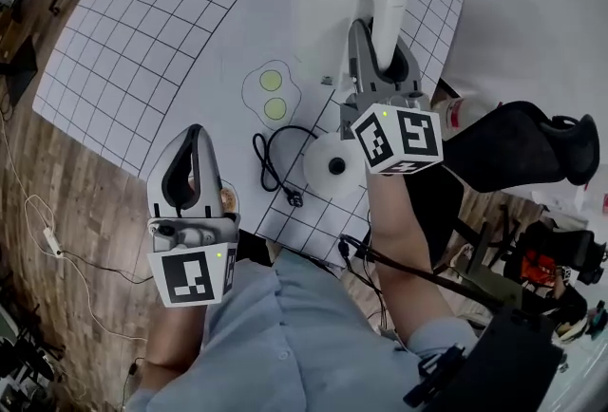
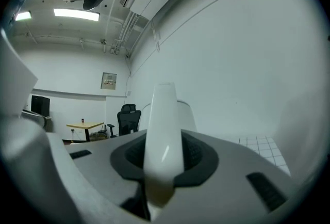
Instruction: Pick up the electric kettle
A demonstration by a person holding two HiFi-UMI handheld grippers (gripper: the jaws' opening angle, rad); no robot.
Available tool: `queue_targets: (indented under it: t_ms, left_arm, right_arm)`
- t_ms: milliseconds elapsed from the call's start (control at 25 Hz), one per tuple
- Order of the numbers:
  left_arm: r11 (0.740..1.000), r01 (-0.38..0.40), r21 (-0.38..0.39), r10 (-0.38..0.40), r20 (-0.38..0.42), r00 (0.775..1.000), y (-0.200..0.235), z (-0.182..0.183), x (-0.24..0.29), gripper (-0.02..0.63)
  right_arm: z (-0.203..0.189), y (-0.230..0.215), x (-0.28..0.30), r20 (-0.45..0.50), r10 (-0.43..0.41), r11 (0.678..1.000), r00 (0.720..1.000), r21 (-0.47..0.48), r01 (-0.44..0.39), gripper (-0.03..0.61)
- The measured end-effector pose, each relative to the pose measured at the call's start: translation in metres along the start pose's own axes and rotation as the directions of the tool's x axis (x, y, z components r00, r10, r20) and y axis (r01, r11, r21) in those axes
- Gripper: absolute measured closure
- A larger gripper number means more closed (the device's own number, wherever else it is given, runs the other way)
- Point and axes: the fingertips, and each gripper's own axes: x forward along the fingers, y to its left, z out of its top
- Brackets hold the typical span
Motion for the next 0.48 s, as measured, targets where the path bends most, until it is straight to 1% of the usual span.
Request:
queue_targets:
  t_ms: [80, 160, 360, 480]
  left_arm:
    - [1.000, -0.016, -0.003, 0.016, -0.014, 1.000, 0.007, -0.005, 0.001, 0.614]
    - [1.000, -0.029, -0.003, 0.029, -0.028, 0.999, 0.013, -0.010, 0.002, 0.614]
    - [0.999, -0.051, -0.005, 0.050, -0.064, 0.997, 0.021, -0.020, 0.004, 0.614]
    - [0.999, -0.046, -0.006, 0.045, -0.070, 0.997, 0.019, -0.022, 0.007, 0.614]
  right_arm:
    - [-0.013, -0.001, 0.011, -0.013, -0.001, 1.000, 1.000, 0.002, 0.001, 0.494]
    - [-0.021, -0.003, 0.019, -0.007, -0.001, 1.000, 1.000, 0.007, 0.001, 0.494]
    - [-0.023, -0.008, 0.022, 0.044, 0.011, 1.000, 0.999, 0.013, -0.012, 0.494]
    - [-0.026, -0.006, 0.011, 0.058, 0.031, 1.000, 0.998, 0.002, -0.031, 0.491]
